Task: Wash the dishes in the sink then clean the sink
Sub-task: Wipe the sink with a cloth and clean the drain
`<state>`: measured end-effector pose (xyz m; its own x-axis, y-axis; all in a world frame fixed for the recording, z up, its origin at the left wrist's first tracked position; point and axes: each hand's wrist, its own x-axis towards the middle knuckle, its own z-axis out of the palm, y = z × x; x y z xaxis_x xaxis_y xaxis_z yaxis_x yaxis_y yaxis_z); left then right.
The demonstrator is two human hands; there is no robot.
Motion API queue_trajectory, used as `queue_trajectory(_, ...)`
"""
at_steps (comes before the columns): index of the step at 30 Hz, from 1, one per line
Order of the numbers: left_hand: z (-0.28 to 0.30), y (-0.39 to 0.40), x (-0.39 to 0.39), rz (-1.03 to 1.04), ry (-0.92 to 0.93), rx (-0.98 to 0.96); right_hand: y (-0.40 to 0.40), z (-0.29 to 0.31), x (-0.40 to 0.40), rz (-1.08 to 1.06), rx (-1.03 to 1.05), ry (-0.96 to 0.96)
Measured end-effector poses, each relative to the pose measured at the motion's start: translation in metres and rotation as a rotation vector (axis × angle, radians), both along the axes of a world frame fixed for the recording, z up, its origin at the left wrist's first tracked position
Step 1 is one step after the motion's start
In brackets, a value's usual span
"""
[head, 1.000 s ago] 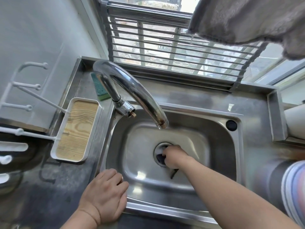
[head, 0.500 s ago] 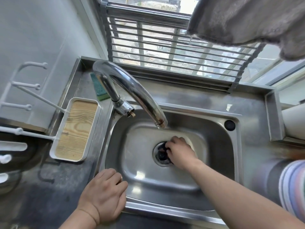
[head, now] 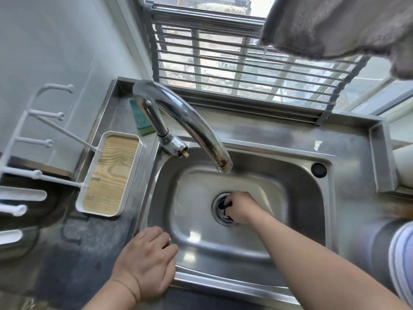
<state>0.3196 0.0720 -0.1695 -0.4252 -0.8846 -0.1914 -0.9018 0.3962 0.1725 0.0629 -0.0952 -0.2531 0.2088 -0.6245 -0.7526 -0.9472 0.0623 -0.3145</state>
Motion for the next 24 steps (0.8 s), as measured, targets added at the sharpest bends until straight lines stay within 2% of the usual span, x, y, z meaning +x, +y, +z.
queue_trajectory(4,0.000,0.000,0.000,0.000,-0.013,0.007,-0.014,0.011,-0.024,-0.523,0.075,-0.148)
queue_trajectory(6,0.001,0.000,-0.001,-0.005,-0.014,0.003,-0.016,0.007,-0.029,-0.682,0.123,-0.236)
queue_trajectory(7,0.001,0.000,-0.001,-0.006,-0.012,0.001,-0.016,0.002,-0.031,-0.659,0.087,-0.230)
queue_trajectory(8,0.001,-0.001,0.000,-0.005,-0.008,-0.001,-0.014,-0.003,-0.032,-0.544,0.010,-0.168)
queue_trajectory(10,0.001,-0.001,-0.001,-0.003,0.001,-0.008,-0.005,-0.006,-0.030,-0.231,-0.214,-0.010)
queue_trajectory(11,0.001,-0.001,-0.001,-0.002,0.004,-0.013,0.002,-0.008,-0.026,-0.094,-0.281,-0.006)
queue_trajectory(14,0.001,-0.001,-0.001,-0.001,0.006,-0.023,0.022,-0.012,-0.009,0.155,-0.266,-0.031)
queue_trajectory(15,0.001,-0.001,-0.002,-0.001,0.006,-0.027,0.027,-0.015,-0.004,0.142,-0.243,-0.020)
queue_trajectory(19,0.001,-0.001,-0.001,-0.004,0.001,-0.033,0.024,-0.020,0.003,-0.199,-0.163,0.053)
queue_trajectory(21,0.002,0.000,-0.001,-0.008,-0.003,-0.032,0.024,-0.020,-0.001,-0.198,-0.081,0.110)
queue_trajectory(24,0.002,-0.001,-0.001,-0.012,-0.008,-0.031,0.031,-0.016,-0.004,-0.112,-0.075,0.133)
